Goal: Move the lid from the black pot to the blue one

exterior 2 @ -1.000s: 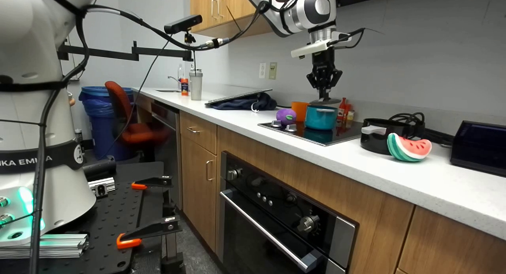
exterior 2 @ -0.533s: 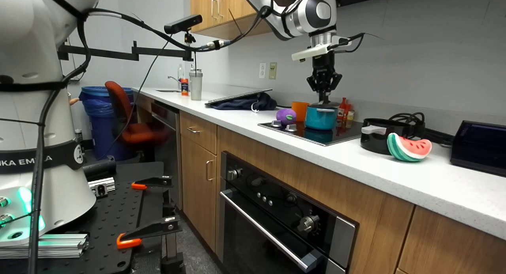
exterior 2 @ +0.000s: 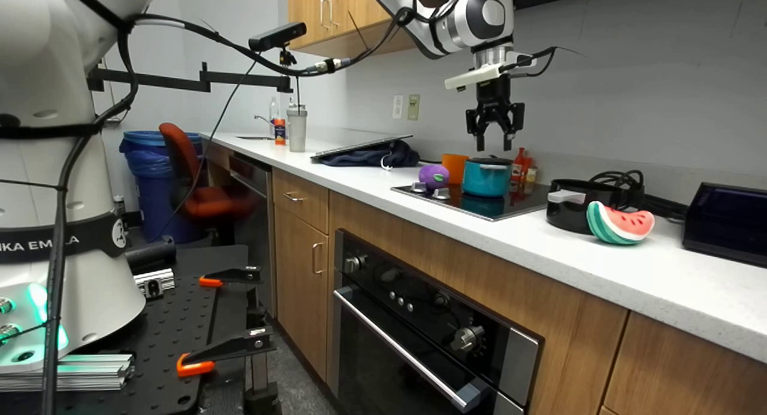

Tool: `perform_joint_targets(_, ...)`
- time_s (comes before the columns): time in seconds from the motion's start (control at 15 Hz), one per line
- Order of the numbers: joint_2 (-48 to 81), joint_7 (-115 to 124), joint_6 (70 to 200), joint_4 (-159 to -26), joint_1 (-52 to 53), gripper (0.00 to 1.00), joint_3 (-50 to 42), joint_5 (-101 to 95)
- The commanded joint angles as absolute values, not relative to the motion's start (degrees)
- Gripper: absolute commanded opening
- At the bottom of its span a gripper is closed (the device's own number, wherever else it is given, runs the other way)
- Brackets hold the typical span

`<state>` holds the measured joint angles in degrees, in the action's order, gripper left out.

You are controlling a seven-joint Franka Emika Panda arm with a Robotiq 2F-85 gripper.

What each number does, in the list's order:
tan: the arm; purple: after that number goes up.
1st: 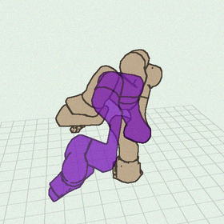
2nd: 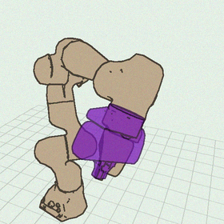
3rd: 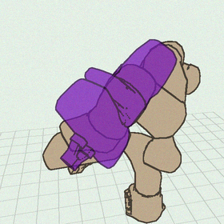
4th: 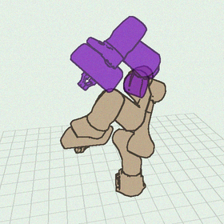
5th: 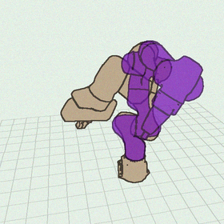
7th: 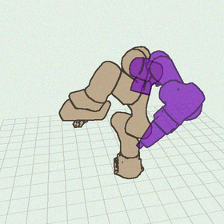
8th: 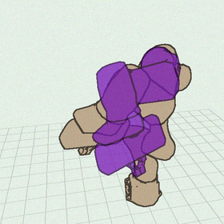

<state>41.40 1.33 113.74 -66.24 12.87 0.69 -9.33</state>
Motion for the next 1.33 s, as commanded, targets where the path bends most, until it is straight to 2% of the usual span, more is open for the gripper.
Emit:
perform_joint_targets(0.0,40.2,4.6,117.2,-67.5,12.4,1.00,0.2,-9.8)
perform_joint_targets(0.47,34.8,11.3,131.6,-77.8,11.3,1.00,-1.6,-9.9)
perform_joint_targets(0.87,26.5,15.6,145.0,-94.7,11.7,1.00,-4.2,-11.4)
perform_joint_targets(1.27,15.9,20.1,152.0,-112.1,12.0,1.00,-6.5,-14.0)
